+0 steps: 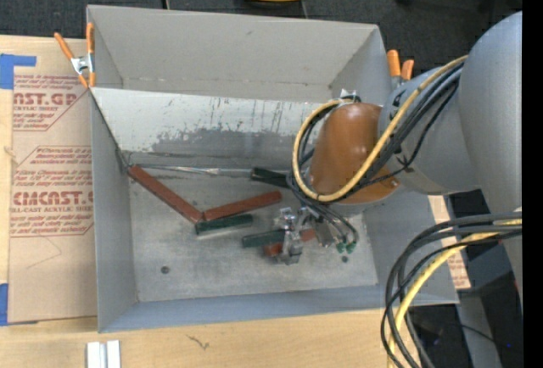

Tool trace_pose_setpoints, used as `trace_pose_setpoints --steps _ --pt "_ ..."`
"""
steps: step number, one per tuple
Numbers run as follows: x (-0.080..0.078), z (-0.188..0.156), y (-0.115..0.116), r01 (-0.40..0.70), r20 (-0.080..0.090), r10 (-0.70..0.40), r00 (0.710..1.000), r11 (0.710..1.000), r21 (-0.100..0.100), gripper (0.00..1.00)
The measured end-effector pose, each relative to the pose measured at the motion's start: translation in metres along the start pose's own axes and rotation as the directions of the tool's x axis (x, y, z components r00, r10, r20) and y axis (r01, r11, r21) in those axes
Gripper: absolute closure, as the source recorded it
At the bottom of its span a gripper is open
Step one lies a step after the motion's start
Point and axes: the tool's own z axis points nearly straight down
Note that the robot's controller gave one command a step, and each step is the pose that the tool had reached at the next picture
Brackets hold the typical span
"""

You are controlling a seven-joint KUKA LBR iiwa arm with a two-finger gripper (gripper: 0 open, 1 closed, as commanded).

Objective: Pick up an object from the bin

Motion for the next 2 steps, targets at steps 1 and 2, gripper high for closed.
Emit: trace_pose_setpoints --steps 1,2 --pt "0.001 -0.003 0.0 0.0 -0.002 0.0 1.0 1.0 0.0 1.0" --pt "0.001 -0.014 0.0 0.0 -0.002 0.0 1.0 1.0 0.0 1.0"
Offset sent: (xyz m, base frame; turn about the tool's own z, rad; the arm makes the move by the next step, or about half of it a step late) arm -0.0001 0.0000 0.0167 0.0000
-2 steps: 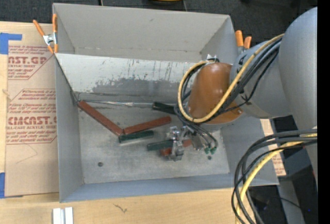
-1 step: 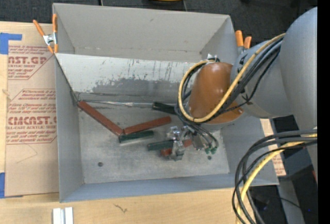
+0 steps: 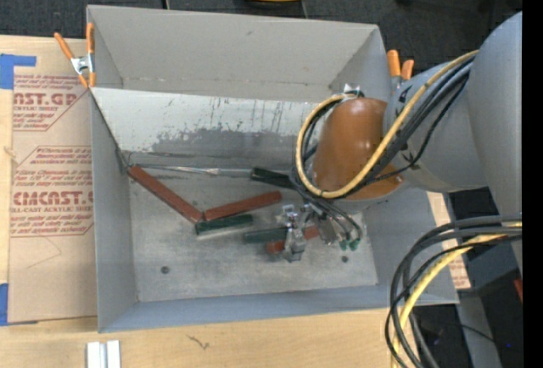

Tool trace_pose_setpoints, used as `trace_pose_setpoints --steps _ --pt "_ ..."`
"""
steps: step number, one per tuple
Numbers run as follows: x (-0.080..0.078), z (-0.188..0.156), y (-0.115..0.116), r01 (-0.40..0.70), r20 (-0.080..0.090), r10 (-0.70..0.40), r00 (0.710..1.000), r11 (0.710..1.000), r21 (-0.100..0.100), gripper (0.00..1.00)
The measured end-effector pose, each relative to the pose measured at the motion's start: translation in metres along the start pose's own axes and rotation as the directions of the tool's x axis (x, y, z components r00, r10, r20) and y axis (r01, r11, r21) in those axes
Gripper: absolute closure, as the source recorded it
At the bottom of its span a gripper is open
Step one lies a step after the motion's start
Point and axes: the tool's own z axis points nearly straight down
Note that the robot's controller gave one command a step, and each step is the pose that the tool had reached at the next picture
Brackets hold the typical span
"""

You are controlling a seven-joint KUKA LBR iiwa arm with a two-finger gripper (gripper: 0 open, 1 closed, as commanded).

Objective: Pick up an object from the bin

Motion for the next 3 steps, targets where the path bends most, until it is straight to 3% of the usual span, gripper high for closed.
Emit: trace_pose_setpoints --steps 3 --pt "0.001 -0.04 0.001 0.0 -0.003 0.0 1.0 1.0 0.0 1.0"
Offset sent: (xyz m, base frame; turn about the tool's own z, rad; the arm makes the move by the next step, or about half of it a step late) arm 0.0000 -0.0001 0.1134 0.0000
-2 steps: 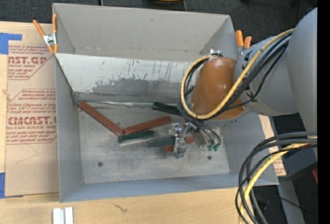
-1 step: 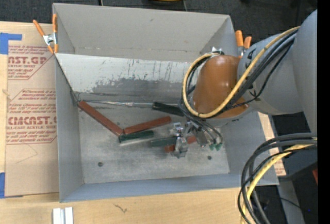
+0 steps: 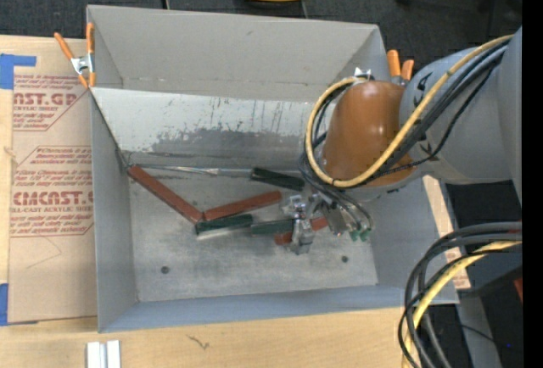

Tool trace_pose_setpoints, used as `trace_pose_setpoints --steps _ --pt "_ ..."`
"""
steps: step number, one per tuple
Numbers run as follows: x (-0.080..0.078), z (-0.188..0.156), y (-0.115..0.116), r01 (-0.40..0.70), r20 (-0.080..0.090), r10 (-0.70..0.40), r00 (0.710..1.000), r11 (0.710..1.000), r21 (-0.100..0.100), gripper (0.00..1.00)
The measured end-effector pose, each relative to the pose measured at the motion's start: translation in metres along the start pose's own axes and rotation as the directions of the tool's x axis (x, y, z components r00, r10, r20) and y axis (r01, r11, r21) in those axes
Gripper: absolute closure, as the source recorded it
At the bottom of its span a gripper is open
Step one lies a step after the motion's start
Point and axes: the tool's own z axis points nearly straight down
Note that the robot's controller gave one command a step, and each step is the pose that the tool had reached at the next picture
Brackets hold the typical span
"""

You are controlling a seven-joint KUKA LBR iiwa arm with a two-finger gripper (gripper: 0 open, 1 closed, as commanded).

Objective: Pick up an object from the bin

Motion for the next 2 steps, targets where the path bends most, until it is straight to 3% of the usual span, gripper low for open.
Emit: trace_pose_setpoints --steps 2 --pt "-0.0016 -0.0254 0.0 0.0 0.009 0.0 1.0 1.0 0.002 1.0"
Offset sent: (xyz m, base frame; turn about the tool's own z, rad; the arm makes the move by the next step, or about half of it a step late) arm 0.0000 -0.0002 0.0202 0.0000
